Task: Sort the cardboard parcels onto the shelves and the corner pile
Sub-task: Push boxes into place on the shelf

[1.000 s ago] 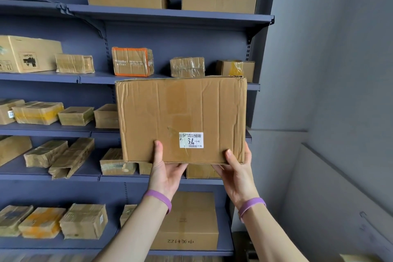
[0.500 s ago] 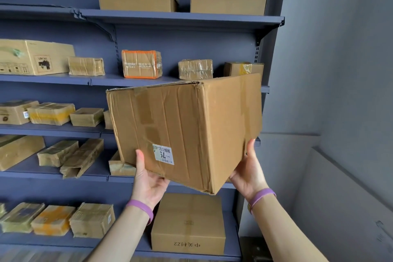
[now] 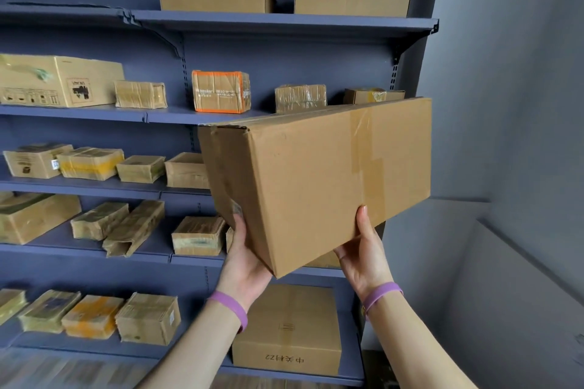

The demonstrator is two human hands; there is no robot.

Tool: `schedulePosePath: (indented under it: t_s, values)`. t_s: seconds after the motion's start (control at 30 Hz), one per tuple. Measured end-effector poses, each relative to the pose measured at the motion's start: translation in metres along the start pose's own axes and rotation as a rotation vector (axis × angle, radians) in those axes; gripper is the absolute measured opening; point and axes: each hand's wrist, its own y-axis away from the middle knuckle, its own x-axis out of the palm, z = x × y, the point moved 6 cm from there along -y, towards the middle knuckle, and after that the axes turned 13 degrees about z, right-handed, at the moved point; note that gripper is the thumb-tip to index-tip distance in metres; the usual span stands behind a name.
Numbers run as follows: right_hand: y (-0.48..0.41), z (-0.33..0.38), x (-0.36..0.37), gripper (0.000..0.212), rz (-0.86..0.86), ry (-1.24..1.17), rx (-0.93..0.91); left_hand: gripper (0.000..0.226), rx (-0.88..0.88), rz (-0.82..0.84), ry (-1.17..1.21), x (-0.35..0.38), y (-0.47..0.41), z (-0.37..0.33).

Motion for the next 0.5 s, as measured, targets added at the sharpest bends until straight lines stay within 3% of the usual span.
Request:
schedulePosePath:
  t_s: [0.27,0.37,0.43,0.5]
  values:
    - [0.005,-0.006,-0.011,0.059,0.035,0.055,0.059,0.052,0.068,-0.022,0.028,-0.011,-0.004,-0.007]
    - [0.004,0.006,-0.035,0.083,-0.088,0.073,0.035,0.03,0.123,-0.099,-0.04,-0.017,-0.001,-0.02]
    - [0.003,0.026,-0.056,0.108,-0.186,0.05,-0.034,0.036,0.138,-0.196,-0.071,-0.035,0.001,-0.028]
    - [0.0,0.048,-0.074,0.111,-0.237,0.054,-0.094,0.043,0.15,-0.283,-0.03,-0.053,0.005,-0.035]
